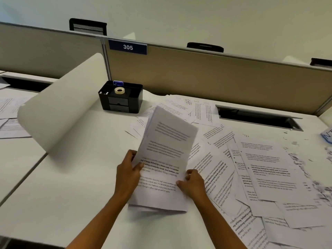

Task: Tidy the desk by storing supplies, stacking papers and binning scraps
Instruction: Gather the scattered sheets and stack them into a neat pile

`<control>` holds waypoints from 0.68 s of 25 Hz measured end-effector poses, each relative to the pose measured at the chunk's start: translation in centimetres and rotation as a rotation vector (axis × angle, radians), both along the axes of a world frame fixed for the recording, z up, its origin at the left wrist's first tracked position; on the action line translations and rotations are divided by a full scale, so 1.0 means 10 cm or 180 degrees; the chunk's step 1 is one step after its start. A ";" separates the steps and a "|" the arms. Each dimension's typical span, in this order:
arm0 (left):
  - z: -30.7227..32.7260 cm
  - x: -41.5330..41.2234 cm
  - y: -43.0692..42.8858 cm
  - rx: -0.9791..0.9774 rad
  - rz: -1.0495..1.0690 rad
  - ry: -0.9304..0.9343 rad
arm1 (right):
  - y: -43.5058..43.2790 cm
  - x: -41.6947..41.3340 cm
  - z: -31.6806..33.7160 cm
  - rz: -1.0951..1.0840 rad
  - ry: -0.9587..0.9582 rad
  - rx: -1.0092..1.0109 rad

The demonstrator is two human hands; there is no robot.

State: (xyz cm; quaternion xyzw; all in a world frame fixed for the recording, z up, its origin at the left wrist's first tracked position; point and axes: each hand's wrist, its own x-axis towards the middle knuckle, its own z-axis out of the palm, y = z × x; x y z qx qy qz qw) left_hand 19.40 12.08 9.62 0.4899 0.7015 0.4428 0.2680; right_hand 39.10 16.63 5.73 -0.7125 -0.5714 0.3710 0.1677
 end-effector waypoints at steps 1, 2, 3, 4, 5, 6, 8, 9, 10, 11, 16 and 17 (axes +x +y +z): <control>0.05 -0.02 0.01 0.0144 0.0023 -0.0059 | 0.03 0.03 0.05 -0.0059 0.0291 -0.0039; 0.10 -0.05 0.00 0.0250 0.0039 -0.0151 | 0.05 0.06 0.12 -0.0075 0.0688 -0.0039; 0.14 -0.08 0.00 0.0325 0.0031 -0.0283 | 0.07 0.10 0.19 -0.0086 0.1127 0.0027; 0.18 -0.11 0.00 0.0395 -0.0009 -0.0441 | 0.07 0.12 0.30 -0.0097 0.1487 0.0166; 0.22 -0.13 0.00 0.0470 -0.0066 -0.0556 | 0.07 0.14 0.40 -0.0102 0.1773 0.0381; 0.26 -0.15 0.00 0.0540 -0.0115 -0.0565 | 0.06 0.14 0.51 -0.0090 0.2003 0.0641; 0.36 -0.15 0.04 0.0700 -0.0160 -0.0350 | 0.03 0.10 0.68 -0.0113 0.2303 0.1079; 0.41 -0.14 0.07 0.0808 -0.0175 -0.0299 | 0.02 0.07 0.74 -0.0139 0.2304 0.1230; 0.46 -0.12 0.09 0.0922 -0.0179 -0.0345 | 0.01 0.03 0.79 -0.0178 0.2210 0.1348; 0.51 -0.10 0.11 0.1023 -0.0168 -0.0492 | 0.00 -0.01 0.82 -0.0221 0.2116 0.1445; 0.62 -0.05 0.14 0.1299 -0.0074 -0.0855 | -0.11 0.01 0.84 -0.0451 0.2255 0.1659; 0.61 -0.05 0.13 0.1277 -0.0098 -0.0926 | -0.13 0.03 0.83 -0.0535 0.2327 0.1672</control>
